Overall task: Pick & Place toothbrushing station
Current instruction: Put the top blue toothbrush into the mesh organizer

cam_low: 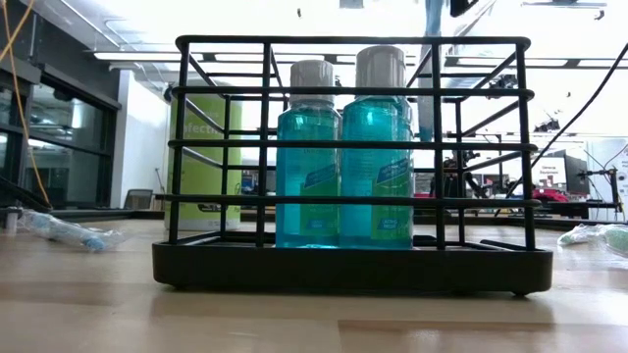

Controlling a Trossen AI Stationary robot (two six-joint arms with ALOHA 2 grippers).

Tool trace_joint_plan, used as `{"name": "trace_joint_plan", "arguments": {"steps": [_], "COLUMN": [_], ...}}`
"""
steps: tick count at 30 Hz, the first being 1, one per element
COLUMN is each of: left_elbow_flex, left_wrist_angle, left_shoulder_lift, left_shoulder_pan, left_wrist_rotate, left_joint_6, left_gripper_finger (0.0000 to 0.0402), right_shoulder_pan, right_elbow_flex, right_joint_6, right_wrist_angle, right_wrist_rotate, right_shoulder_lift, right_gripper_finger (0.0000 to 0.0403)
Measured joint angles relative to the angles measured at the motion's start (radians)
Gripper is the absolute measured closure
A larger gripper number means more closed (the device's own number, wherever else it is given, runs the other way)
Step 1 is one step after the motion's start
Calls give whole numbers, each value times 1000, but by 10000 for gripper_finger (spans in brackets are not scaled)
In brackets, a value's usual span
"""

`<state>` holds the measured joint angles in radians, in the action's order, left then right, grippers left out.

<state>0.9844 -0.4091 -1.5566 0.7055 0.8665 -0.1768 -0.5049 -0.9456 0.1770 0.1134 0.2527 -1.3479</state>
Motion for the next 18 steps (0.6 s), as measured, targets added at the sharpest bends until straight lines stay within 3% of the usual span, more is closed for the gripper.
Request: {"name": "trace_joint_plan", "arguments": {"steps": [18], "left_elbow_flex": [0], "left_wrist_angle": [0], "left_shoulder_lift": [0], "left_shoulder_pan": [0], "left_wrist_rotate": [1], "left_joint_6": [1], "left_gripper_finger": [279], "right_shoulder_pan": [-1], "right_elbow_flex": [202], "right_joint_6": [73], "right_wrist_angle": [-255], "right_wrist_rotate": [-21], "right_shoulder_lift": [-2], "right_gripper_finger": [398]}}
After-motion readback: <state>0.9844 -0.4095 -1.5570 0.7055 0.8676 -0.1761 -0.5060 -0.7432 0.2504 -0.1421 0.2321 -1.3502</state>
